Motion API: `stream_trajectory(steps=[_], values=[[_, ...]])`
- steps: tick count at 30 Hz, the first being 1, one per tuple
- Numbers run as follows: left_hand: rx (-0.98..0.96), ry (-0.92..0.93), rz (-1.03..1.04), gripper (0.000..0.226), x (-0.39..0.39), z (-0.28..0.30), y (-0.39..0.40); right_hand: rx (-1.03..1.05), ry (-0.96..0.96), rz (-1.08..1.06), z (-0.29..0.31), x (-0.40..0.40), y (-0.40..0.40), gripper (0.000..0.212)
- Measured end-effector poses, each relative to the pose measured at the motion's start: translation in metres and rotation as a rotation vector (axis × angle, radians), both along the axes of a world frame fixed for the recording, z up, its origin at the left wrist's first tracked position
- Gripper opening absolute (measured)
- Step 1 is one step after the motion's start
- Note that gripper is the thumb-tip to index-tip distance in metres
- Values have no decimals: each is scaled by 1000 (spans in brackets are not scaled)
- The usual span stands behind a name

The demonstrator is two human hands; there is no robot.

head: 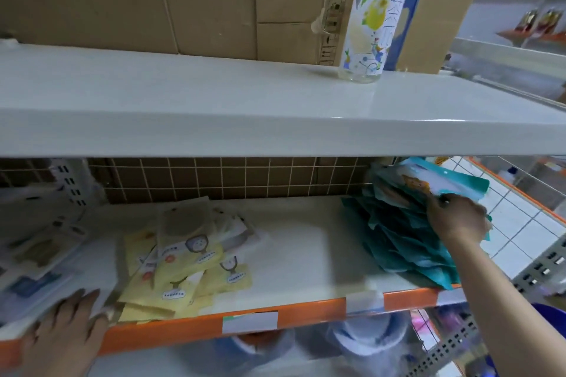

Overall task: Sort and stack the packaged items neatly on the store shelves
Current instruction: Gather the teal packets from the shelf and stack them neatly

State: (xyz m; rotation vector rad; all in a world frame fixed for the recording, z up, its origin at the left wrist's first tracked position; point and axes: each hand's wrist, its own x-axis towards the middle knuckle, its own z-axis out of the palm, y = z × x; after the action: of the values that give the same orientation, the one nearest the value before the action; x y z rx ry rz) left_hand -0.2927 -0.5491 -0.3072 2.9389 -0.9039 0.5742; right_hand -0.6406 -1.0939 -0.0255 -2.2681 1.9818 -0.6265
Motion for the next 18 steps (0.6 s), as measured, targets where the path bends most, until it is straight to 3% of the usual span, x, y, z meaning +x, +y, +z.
stream_trajectory(steps=[3, 5, 7, 9, 12, 14, 18], values=[[-65, 147, 109, 57, -45, 84, -6, -122, -82, 65, 4, 8, 18, 42], [-68, 221, 90, 63, -61, 105, -8, -167, -116, 177, -6, 17, 31, 38], [-83, 356, 105, 59, -71, 129, -1, -151, -110, 296, -46, 26, 13, 49], [-117, 373, 80, 52, -73, 136, 19, -159, -121, 455, -88, 44, 9, 57], [-208, 354, 93, 51, -69, 148, 58, -157, -244, 584, -77, 90, 125, 20], [-255, 315, 96, 48, -63, 157, 92, -63, -320, 653, -42, 122, 230, 18], [-323, 284, 149, 41, -41, 175, 170, 102, -360, 826, -36, 174, 350, 11]])
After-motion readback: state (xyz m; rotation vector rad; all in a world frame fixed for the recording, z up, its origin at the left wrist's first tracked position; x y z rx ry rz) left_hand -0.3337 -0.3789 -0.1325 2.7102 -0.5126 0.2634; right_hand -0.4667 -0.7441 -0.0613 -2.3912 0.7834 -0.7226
